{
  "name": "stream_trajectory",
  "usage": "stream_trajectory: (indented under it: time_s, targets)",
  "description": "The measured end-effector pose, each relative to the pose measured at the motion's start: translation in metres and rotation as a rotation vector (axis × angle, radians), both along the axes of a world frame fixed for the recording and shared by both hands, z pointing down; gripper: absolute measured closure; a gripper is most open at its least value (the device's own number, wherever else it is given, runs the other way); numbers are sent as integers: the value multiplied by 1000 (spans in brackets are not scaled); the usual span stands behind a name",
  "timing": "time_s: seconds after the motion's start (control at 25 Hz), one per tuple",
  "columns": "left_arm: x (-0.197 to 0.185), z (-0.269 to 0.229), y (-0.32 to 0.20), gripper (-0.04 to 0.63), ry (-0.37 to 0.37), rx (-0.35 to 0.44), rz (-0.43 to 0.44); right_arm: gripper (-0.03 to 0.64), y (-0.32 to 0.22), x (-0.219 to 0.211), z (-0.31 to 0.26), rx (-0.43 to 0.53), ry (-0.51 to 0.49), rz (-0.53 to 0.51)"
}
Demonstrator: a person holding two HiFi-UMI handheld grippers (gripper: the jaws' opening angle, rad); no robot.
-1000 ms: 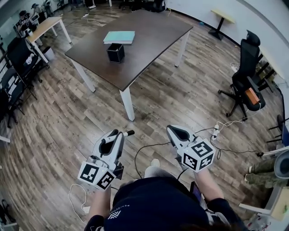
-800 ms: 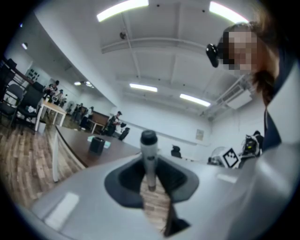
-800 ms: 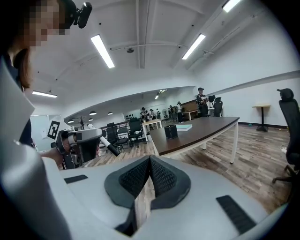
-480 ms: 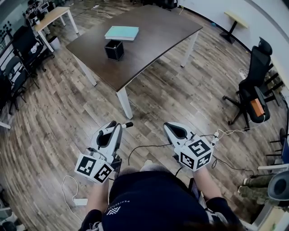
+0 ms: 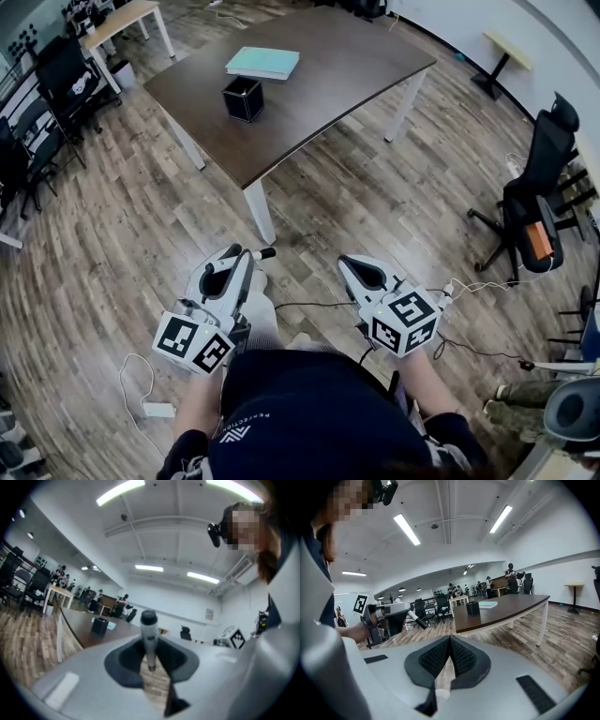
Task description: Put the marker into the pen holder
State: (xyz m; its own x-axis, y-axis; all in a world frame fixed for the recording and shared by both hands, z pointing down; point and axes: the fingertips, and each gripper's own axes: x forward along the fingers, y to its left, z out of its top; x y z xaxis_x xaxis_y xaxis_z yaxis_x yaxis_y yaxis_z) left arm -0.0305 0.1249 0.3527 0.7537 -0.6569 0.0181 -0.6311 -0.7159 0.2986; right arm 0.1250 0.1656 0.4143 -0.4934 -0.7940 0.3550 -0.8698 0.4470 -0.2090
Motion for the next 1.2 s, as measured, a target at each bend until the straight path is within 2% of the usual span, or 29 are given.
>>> stream_trajectory:
  time_s: [0.4,0.68,1.2]
  targets:
    - [8,4,-64,532,-1,-2,14,615,-50,5,2,-7,2,21]
    - [20,8,-138,532,0,-1,25,615,-122,12,4,-20,10,35]
    - [5,-7,-286,532,12,26,-13,615,-263,-5,-6,-22,22,1]
